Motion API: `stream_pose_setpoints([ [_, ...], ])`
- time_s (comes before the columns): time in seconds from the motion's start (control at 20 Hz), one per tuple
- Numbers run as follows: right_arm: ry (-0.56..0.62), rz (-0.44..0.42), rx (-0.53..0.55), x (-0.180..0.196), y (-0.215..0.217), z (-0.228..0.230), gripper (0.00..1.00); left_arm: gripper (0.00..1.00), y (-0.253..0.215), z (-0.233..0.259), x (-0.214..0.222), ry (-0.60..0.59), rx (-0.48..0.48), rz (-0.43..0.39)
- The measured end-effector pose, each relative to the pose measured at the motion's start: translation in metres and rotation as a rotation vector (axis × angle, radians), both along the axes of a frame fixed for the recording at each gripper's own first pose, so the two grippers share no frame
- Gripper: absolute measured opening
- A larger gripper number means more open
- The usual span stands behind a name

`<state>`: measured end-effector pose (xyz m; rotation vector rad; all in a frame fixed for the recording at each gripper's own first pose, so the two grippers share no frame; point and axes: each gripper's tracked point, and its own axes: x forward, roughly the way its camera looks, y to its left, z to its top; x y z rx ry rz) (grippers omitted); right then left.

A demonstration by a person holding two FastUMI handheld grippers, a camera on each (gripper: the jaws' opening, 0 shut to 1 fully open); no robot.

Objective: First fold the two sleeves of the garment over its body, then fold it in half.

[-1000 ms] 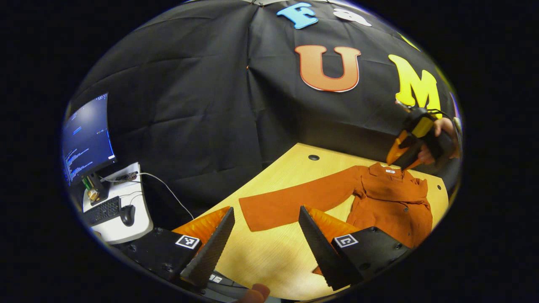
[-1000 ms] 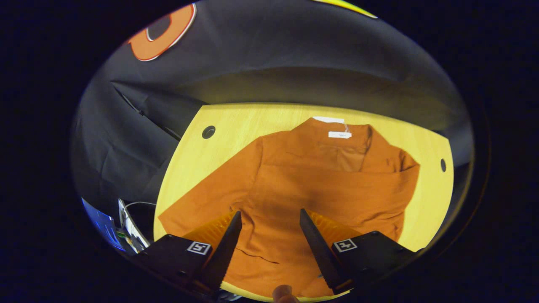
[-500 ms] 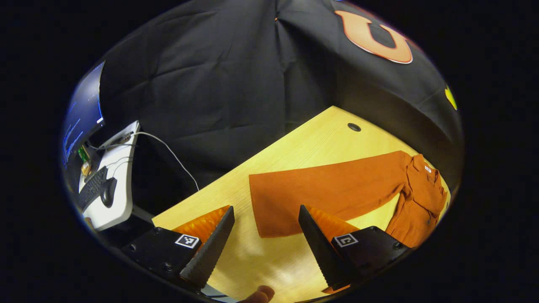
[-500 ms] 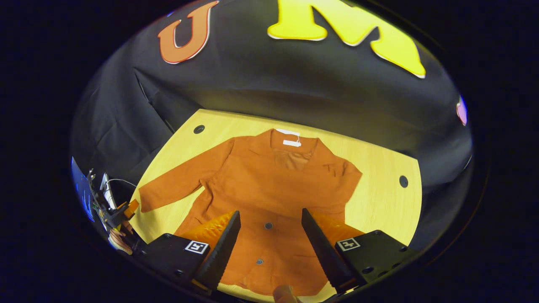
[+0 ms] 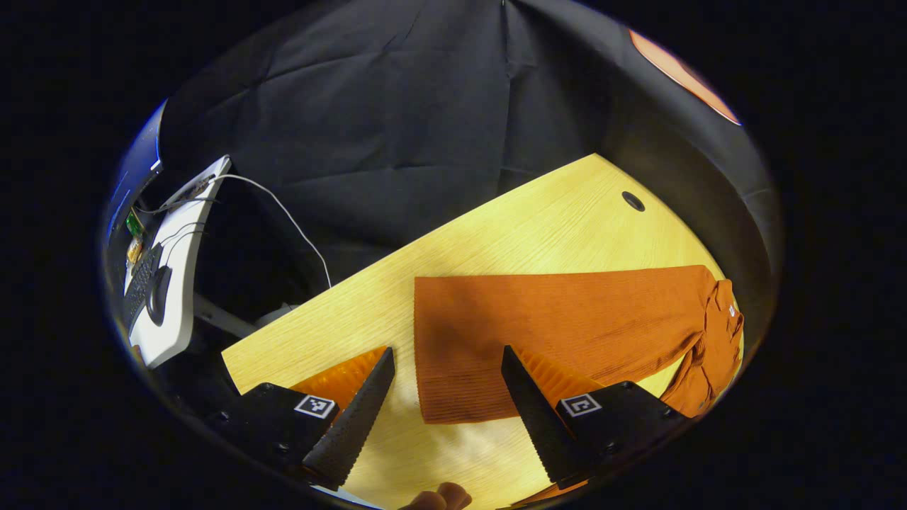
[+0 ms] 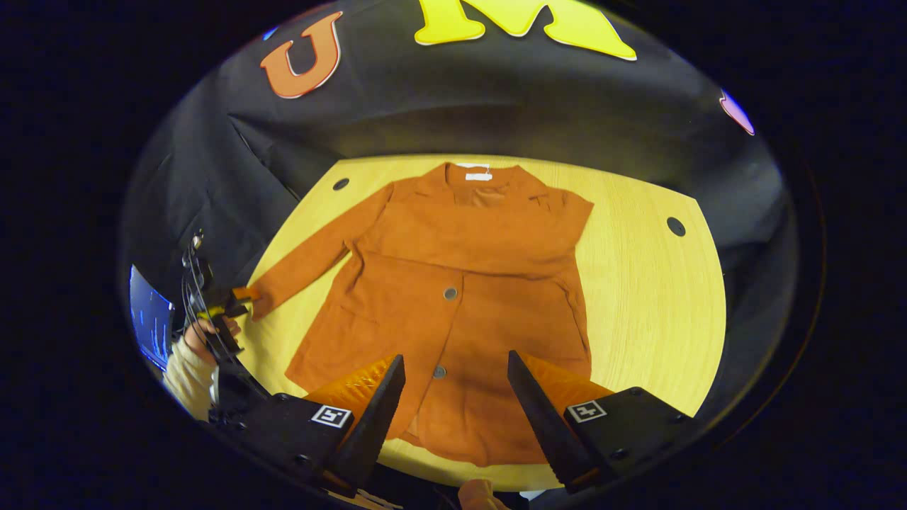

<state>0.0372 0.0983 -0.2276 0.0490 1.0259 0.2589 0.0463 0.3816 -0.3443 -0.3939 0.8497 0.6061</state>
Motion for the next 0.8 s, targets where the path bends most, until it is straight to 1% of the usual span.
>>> stream_pose_setpoints([
  [0.05, 0.007, 0.000, 0.000, -0.008, -0.002, 0.000, 0.94, 0.99, -0.001, -0.002, -0.001, 0.017, -0.031, 0.018],
  [0.1, 0.010, -0.001, 0.005, -0.011, -0.003, 0.000, 0.94, 0.99, 0.005, -0.004, 0.003, 0.016, -0.033, 0.027],
  [0.15, 0.012, 0.001, 0.019, -0.013, -0.001, 0.001, 0.94, 0.92, 0.005, -0.005, 0.005, 0.024, -0.055, 0.039],
  [0.2, 0.012, 0.004, 0.025, -0.015, -0.001, 0.001, 0.94, 0.95, 0.006, -0.004, 0.006, 0.037, -0.071, 0.048],
  [0.25, 0.009, 0.010, 0.026, -0.017, -0.002, 0.001, 0.94, 0.96, 0.005, -0.005, 0.008, 0.056, -0.086, 0.053],
  [0.35, 0.018, 0.022, 0.032, -0.021, -0.002, 0.001, 0.94, 0.96, 0.007, -0.005, 0.006, 0.125, -0.098, 0.045],
  [0.45, 0.036, 0.024, 0.058, -0.026, 0.001, 0.002, 0.94, 0.94, 0.004, -0.007, 0.008, 0.212, -0.113, 0.031],
  [0.5, 0.040, 0.024, 0.060, -0.027, 0.001, 0.002, 0.94, 0.93, 0.003, -0.005, 0.011, 0.228, -0.122, 0.020],
  [0.6, 0.039, 0.023, 0.061, -0.029, -0.001, 0.002, 0.94, 0.92, 0.000, -0.007, 0.014, 0.267, -0.164, 0.032],
  [0.8, 0.029, 0.026, 0.080, -0.030, -0.003, 0.004, 0.94, 0.92, 0.005, -0.010, 0.012, 0.327, -0.220, 0.030],
])
